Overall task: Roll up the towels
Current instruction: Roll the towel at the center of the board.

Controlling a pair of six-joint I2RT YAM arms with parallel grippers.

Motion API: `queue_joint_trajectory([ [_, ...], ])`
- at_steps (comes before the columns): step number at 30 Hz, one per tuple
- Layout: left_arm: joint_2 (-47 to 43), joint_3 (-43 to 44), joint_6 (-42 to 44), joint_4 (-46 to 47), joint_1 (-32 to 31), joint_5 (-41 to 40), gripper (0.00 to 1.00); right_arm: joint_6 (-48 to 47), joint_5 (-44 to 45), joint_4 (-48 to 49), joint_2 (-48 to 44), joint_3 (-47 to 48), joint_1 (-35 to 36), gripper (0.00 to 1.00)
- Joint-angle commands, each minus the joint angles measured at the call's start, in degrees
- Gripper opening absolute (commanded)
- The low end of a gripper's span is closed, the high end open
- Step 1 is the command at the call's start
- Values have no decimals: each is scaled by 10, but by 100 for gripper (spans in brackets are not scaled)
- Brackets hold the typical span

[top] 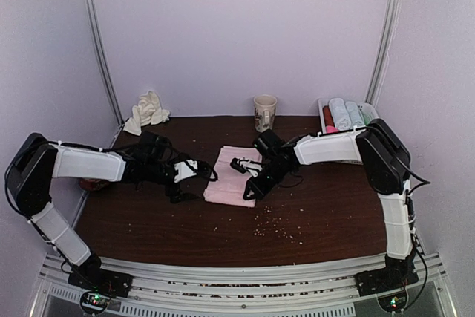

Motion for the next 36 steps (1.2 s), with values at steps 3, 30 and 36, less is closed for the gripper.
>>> queue_joint_trajectory([
  [3, -58, -143, 153, 224, -43, -63, 90, 11, 18, -39, 28, -1, -10, 0],
  [30, 100, -184, 307, 439, -138, -255, 63, 9, 2, -21, 19, -25, -17, 0],
  [36, 144, -194, 346, 497, -140, -274, 54, 9, -2, -19, 23, -23, -17, 0],
])
